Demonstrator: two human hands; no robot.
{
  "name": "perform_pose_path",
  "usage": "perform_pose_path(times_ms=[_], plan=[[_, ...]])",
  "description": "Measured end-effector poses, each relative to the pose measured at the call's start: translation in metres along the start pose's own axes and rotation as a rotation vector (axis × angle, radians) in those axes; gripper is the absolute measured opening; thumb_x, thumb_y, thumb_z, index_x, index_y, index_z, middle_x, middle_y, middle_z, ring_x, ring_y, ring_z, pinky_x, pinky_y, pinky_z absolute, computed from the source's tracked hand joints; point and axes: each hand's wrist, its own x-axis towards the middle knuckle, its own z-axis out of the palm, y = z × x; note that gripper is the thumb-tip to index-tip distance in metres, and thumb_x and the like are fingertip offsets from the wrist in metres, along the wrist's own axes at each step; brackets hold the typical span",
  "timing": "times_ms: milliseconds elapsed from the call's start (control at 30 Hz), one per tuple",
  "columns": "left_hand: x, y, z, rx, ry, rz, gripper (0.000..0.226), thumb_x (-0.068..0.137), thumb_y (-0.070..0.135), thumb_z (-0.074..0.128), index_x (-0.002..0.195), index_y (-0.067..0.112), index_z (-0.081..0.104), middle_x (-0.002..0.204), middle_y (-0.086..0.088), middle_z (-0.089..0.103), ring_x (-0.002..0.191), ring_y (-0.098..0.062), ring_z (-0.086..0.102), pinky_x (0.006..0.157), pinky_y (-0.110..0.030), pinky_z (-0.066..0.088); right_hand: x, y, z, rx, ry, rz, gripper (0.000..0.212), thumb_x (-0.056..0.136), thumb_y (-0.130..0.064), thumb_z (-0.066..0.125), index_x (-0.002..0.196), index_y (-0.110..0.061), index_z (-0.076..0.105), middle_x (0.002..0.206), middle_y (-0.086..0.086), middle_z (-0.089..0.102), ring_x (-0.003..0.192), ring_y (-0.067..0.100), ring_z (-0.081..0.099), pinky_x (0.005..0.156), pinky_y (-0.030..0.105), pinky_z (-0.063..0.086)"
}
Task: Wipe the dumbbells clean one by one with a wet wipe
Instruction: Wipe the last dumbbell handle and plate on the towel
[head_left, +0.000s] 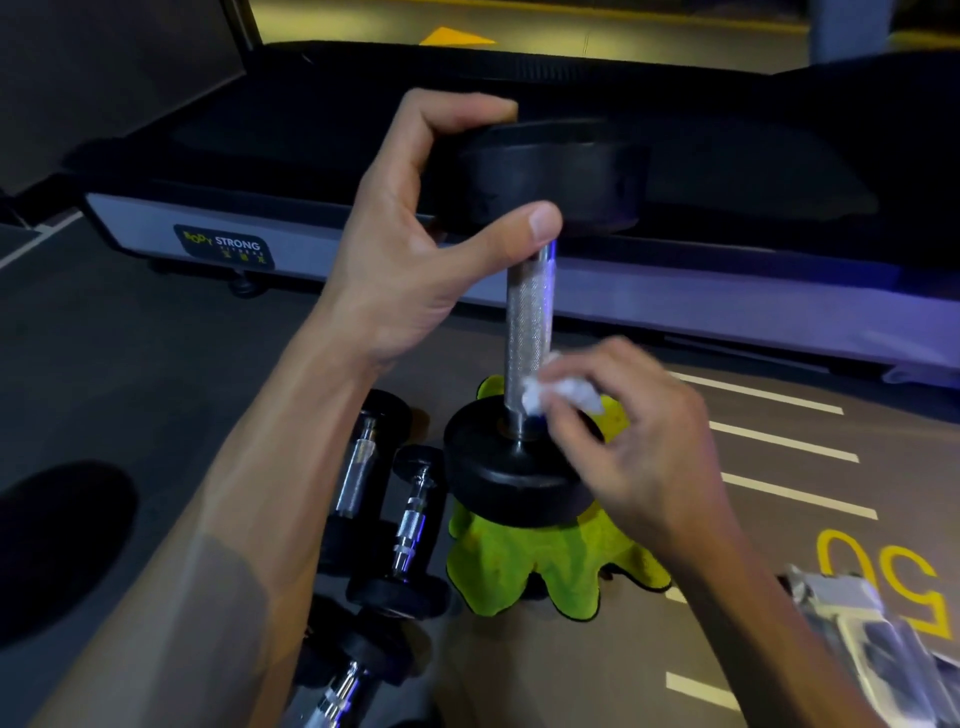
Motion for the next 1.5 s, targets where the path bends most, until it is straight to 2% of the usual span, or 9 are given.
perform_pose_path(times_ms=[133,367,567,667,833,1033,1167,1300,1500], plan=[[0.0,0.0,0.0,-0.02,-0.023,-0.011,0.05,0.089,0.023,0.081,0.129,0.018,0.051,0.13,-0.004,0.059,0.117,-0.009,0.061,0.1,-0.029,0.049,0.022,-0.001,-0.001,0.37,0.136,0.24,0.024,0.091,-0.01,0.08,0.109,-0.019,0.066,0.099,-0.009,0.073,0.099,0.013,0.073,0.09,0.031,0.057],[0.0,-0.004,0.0,-0.15,-0.016,-0.03,0.051,0.085,0.022,0.076,0.128,0.014,0.049,0.136,-0.01,0.055,0.122,-0.013,0.058,0.104,-0.035,0.048,0.033,0.009,0.009,0.668,-0.189,0.31,0.038,0.094,-0.011,0.069,0.132,-0.009,0.065,0.124,0.003,0.077,0.116,0.014,0.073,0.099,0.026,0.056],[-0.008,0.003,0.003,-0.051,-0.042,-0.008,0.07,0.076,0.023,0.087,0.129,0.015,0.043,0.137,-0.013,0.052,0.125,-0.017,0.058,0.107,-0.045,0.052,0.033,0.014,0.015,0.75,-0.304,0.267,0.028,0.103,-0.013,0.055,0.123,0.005,0.061,0.111,0.02,0.073,0.104,0.021,0.07,0.096,0.043,0.054],[-0.009,0.011,0.004,0.166,-0.007,0.011,0.077,0.075,0.036,0.095,0.129,0.014,0.045,0.136,-0.009,0.055,0.124,-0.02,0.06,0.101,-0.056,0.055,0.033,0.014,0.016,0.753,-0.303,0.237,0.026,0.105,-0.012,0.05,0.121,0.007,0.058,0.105,0.008,0.075,0.1,0.015,0.071,0.093,0.031,0.055],[-0.012,0.024,0.009,0.253,0.053,0.049,0.077,0.069,0.041,0.099,0.124,0.015,0.053,0.128,0.0,0.063,0.118,-0.02,0.063,0.091,-0.051,0.059,0.027,0.013,0.016,0.741,-0.231,0.201,0.018,0.105,-0.002,0.049,0.115,0.001,0.064,0.098,-0.004,0.074,0.092,0.006,0.068,0.086,0.021,0.052],[-0.008,0.032,0.011,0.148,0.031,0.081,0.077,0.064,0.037,0.099,0.121,0.014,0.054,0.129,-0.005,0.064,0.121,-0.024,0.064,0.092,-0.055,0.059,0.022,0.007,0.007,0.717,-0.131,0.203,0.02,0.105,-0.007,0.056,0.122,-0.003,0.066,0.109,0.012,0.075,0.103,0.017,0.07,0.093,0.03,0.052],[-0.004,0.025,0.013,0.048,-0.091,0.078,0.076,0.07,0.024,0.097,0.128,0.013,0.049,0.135,-0.017,0.057,0.126,-0.031,0.06,0.101,-0.059,0.054,0.015,0.0,-0.008,0.571,-0.072,0.2,0.021,0.102,-0.008,0.06,0.121,-0.014,0.069,0.109,-0.001,0.078,0.105,0.012,0.073,0.092,0.028,0.055],[-0.004,0.025,0.014,0.217,-0.163,0.03,0.067,0.081,0.034,0.091,0.137,0.019,0.057,0.135,-0.003,0.06,0.125,-0.024,0.061,0.104,-0.048,0.053,0.009,0.0,-0.004,0.555,0.015,0.299,0.032,0.1,-0.008,0.062,0.131,-0.016,0.067,0.116,-0.01,0.079,0.108,0.008,0.074,0.092,0.021,0.056],[-0.001,0.025,0.007,0.233,-0.14,-0.059,0.062,0.084,0.04,0.084,0.138,0.022,0.058,0.132,0.006,0.064,0.121,-0.012,0.064,0.102,-0.037,0.056,0.001,-0.002,-0.007,0.413,-0.037,0.324,0.033,0.106,-0.022,0.058,0.137,-0.035,0.063,0.125,-0.02,0.074,0.122,0.004,0.068,0.108,0.038,0.052]])
